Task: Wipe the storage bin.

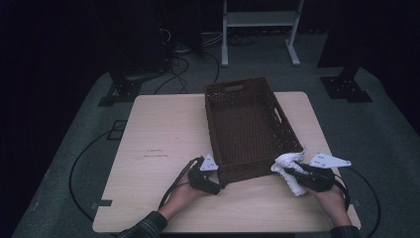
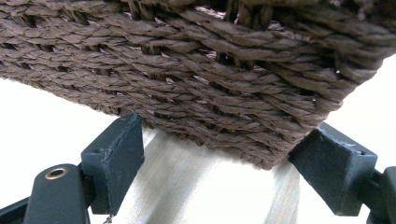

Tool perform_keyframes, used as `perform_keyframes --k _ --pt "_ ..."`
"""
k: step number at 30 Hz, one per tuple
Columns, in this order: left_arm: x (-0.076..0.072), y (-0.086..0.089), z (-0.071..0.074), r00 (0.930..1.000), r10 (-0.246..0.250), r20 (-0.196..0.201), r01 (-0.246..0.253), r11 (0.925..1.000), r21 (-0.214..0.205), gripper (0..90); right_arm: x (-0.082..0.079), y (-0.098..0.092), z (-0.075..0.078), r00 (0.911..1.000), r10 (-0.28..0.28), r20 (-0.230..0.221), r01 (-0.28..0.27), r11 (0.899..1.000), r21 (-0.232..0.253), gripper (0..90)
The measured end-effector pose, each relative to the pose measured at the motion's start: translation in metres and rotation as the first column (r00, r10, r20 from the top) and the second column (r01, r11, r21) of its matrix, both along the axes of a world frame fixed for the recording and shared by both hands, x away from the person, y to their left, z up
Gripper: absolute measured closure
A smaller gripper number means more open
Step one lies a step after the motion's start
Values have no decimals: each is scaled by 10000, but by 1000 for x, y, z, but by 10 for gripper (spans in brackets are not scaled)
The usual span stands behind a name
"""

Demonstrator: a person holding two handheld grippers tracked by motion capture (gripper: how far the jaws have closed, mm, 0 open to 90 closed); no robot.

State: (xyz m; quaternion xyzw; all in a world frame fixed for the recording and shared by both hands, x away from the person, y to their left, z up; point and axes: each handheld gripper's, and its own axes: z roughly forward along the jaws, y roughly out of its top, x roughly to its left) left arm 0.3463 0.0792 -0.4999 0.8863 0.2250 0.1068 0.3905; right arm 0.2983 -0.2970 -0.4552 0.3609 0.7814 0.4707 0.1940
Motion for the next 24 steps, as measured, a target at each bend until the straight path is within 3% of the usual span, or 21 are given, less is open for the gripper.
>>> perform_keyframes --k 12,18,24 --pt "0 0 0 10000 1 -1 -1 10000 -4 180 8 9 -14 9984 183 -527 -205 9989 -427 704" --pt "0 0 0 10000 1 0 -1 10000 -6 180 12 17 -26 9939 304 -1062 -406 9946 -960 704" --pt "0 0 0 10000 -1 0 1 10000 -2 180 15 21 -32 9898 372 -1376 -530 9922 -1131 704"
